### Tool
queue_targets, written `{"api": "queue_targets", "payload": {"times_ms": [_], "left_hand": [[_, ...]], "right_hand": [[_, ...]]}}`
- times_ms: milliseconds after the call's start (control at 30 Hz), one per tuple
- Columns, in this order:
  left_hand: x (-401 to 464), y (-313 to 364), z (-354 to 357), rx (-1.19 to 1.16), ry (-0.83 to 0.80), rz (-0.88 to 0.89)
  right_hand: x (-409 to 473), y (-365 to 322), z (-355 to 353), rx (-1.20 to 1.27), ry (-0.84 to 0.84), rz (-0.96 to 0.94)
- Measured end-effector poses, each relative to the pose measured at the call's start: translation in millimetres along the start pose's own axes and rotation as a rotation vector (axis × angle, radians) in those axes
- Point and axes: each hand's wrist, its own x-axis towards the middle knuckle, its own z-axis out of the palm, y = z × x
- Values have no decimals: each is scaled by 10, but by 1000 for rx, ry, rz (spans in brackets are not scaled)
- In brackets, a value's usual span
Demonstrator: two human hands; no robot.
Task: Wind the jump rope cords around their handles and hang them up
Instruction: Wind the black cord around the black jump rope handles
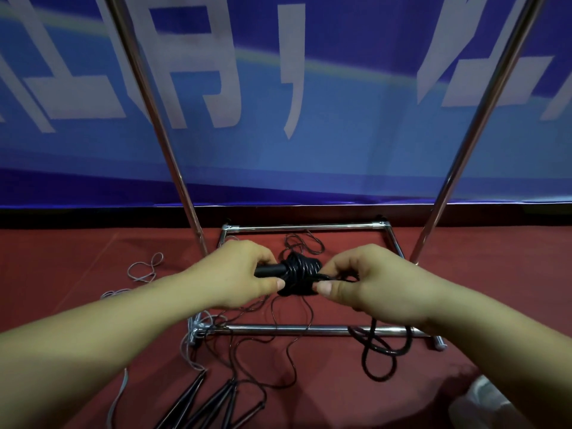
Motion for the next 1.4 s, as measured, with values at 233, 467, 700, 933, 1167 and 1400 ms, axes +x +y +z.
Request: {"api": "queue_targets", "payload": {"times_ms": [233,467,700,933,1167,1400], "left_hand": [[-76,37,67,149,-288,204],[-141,158,106,128,-463,261],[-204,246,-29,-95,-522,338],[-242,286,-114,-529,-586,359],[-205,322,-127,-845,-408,341],[-181,323,-87,-898,-169,251]], "right_hand": [[27,103,43,-559,57,-162],[60,162,57,-666,68,-183],[158,268,-149,-433,28,-162],[167,296,-306,-115,17,-179],[295,587,-179,-342,67,-62],[200,274,2,-270,113,-174]]}}
